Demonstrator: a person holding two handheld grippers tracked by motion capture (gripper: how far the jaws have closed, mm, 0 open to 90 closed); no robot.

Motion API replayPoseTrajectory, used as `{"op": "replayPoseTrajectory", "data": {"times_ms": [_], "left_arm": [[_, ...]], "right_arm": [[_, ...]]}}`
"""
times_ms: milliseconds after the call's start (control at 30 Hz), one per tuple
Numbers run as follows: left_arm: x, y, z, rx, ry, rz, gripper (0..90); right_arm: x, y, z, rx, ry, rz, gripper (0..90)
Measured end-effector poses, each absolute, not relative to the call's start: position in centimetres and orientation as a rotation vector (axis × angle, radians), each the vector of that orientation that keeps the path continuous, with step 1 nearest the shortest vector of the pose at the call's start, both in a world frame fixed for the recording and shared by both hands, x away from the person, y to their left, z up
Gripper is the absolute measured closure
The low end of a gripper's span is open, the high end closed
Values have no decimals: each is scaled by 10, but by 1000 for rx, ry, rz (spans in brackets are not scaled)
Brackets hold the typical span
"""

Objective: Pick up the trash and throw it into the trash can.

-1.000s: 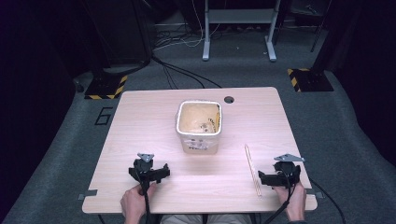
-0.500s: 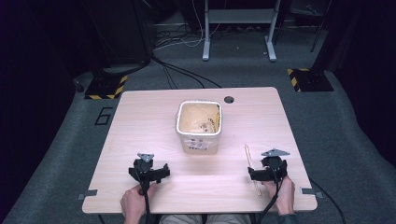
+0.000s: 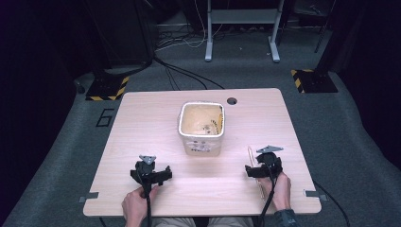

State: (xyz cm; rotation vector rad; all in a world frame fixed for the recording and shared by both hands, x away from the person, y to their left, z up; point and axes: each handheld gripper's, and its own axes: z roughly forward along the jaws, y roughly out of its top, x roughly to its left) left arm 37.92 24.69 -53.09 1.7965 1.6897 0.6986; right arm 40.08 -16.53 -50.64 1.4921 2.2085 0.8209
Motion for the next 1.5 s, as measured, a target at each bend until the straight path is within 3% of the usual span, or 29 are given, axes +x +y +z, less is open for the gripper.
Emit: {"op": "replayPoseTrajectory", "data": {"times_ms": [33, 100, 133, 200, 300, 333, 367, 400, 533, 900, 1500], "left_arm": [[379, 247, -531, 1797, 1690, 699, 0], [379, 247, -531, 1797, 1690, 698, 0], [379, 247, -531, 1796, 1690, 698, 0], [379, 247, -531, 1796, 1690, 698, 0], [379, 247, -531, 1796, 1690, 698, 0], [379, 247, -531, 1796, 1690, 698, 0], [379, 247, -531, 1796, 1690, 697, 0], [379, 247, -531, 1796, 1690, 697, 0], [379, 247, -531, 1796, 1690, 697, 0], [379, 247, -531, 1796, 1689, 696, 0], [379, 247, -531, 1796, 1690, 697, 0]], "right_arm": [[402, -165, -507, 1491, 2202, 817, 333], [403, -165, -507, 1494, 2205, 817, 366], [404, -165, -508, 1511, 2211, 802, 450], [404, -165, -508, 1512, 2209, 796, 476], [403, -163, -507, 1505, 2209, 767, 603], [401, -159, -506, 1500, 2217, 757, 687], [401, -159, -506, 1500, 2217, 757, 687], [399, -155, -505, 1485, 2229, 746, 761], [400, -156, -506, 1509, 2221, 787, 827], [402, -170, -506, 1592, 2184, 906, 853], [396, -171, -473, 1482, 2109, 1015, 853]]}}
